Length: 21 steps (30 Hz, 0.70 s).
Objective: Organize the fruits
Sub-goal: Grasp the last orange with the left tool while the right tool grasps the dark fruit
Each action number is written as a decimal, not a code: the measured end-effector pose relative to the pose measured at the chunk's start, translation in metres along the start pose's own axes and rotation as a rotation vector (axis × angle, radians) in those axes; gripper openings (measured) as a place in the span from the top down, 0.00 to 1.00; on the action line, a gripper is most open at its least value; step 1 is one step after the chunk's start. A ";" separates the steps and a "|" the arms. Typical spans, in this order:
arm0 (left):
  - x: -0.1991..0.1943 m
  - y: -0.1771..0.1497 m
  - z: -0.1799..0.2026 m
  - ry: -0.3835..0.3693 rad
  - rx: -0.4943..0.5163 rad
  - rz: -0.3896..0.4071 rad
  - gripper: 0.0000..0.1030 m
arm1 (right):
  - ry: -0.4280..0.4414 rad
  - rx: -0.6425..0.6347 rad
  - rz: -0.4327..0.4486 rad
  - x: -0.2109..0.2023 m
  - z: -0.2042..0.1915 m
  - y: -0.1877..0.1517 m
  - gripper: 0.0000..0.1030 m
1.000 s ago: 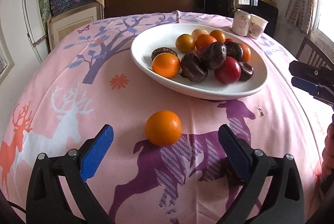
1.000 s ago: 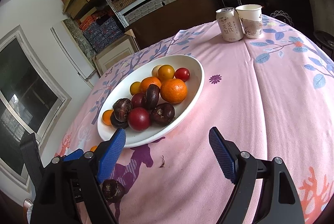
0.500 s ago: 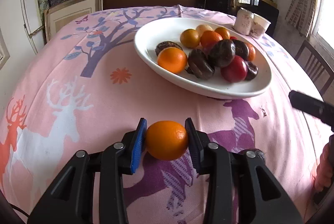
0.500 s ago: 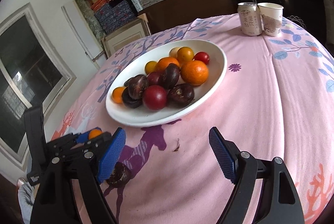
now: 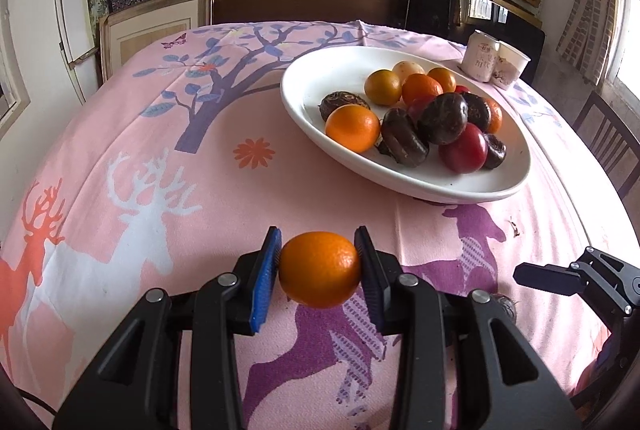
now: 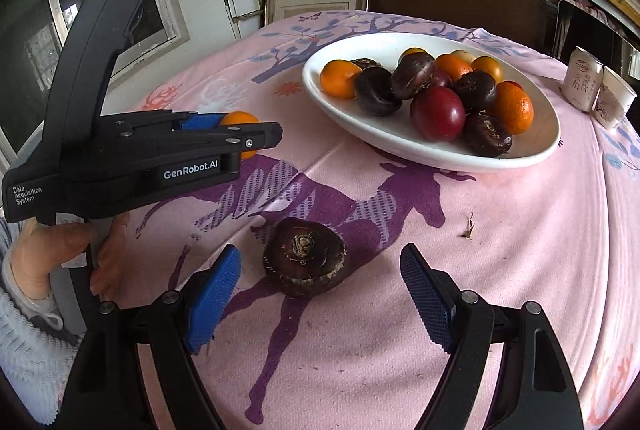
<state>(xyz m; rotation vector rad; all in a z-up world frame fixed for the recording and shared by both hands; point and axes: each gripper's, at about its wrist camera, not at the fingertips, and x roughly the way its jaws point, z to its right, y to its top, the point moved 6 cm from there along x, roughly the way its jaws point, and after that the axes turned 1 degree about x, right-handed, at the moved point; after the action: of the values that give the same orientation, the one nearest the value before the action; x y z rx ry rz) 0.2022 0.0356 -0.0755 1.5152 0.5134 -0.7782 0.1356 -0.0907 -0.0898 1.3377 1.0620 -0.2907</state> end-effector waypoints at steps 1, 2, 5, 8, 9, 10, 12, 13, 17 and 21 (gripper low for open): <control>0.000 0.000 0.000 0.002 0.002 0.000 0.64 | -0.003 -0.004 -0.004 0.001 -0.002 0.000 0.20; 0.000 0.000 0.001 0.004 0.003 0.000 0.64 | -0.006 -0.007 -0.006 0.001 -0.003 -0.001 0.20; 0.000 0.000 0.002 0.009 0.010 0.000 0.64 | -0.017 -0.023 -0.012 0.003 -0.007 -0.003 0.22; -0.001 0.000 0.003 0.016 0.016 0.005 0.64 | -0.042 -0.041 -0.023 0.006 -0.010 -0.003 0.29; -0.001 0.000 0.003 0.020 0.018 0.007 0.64 | -0.049 -0.046 -0.021 0.005 -0.011 -0.003 0.37; -0.002 0.000 0.004 0.025 0.021 0.010 0.64 | -0.051 -0.052 -0.019 0.005 -0.012 -0.003 0.52; -0.003 0.001 0.005 0.038 0.030 0.017 0.64 | -0.049 -0.054 -0.016 0.004 -0.013 -0.004 0.56; -0.004 0.001 0.005 0.046 0.036 0.023 0.64 | -0.041 -0.051 -0.012 0.003 -0.012 -0.004 0.56; -0.015 0.005 0.007 0.100 0.065 0.076 0.64 | -0.021 -0.028 0.020 -0.006 -0.008 -0.002 0.56; -0.030 0.011 0.007 0.133 0.077 0.147 0.64 | -0.020 0.007 0.062 -0.016 0.003 0.004 0.56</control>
<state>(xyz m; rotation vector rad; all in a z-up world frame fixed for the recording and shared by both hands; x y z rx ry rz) 0.1889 0.0315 -0.0457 1.6640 0.4687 -0.5920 0.1310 -0.0989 -0.0754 1.3693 1.0016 -0.2613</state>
